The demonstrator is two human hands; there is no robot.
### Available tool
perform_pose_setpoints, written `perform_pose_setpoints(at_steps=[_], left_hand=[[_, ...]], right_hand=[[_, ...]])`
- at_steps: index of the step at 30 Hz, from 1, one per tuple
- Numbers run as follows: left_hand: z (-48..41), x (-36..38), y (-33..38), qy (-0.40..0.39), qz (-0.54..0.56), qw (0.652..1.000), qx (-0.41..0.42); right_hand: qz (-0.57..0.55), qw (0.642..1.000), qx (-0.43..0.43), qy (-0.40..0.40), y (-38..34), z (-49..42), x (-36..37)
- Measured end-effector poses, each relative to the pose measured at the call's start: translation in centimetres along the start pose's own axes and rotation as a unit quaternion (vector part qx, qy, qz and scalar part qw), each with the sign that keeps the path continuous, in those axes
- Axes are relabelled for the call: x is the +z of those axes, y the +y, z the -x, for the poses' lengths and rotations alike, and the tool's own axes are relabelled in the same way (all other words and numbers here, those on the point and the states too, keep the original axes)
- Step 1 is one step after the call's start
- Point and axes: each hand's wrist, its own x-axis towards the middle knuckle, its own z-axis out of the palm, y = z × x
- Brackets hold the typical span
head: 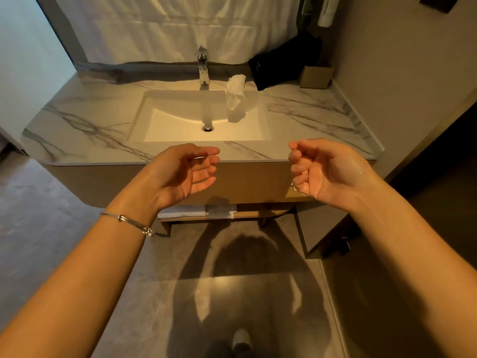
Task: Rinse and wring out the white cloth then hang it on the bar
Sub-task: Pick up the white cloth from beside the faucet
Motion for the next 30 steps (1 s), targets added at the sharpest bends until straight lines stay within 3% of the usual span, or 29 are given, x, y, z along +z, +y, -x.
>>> perform_pose_setpoints(at_steps=[18,30], left_hand=[[-19.6,-2.7,10.8,0.025,-0.002,1.000,0.007],[-33.6,-1.3,14.0,0.066,0.032,0.996,-0.043]], right_hand=[[0.018,0.999,-0.028,0.000,-10.2,-19.7,-2.7],[0.004,0.999,0.019,0.034,-16.3,-32.7,-7.8]])
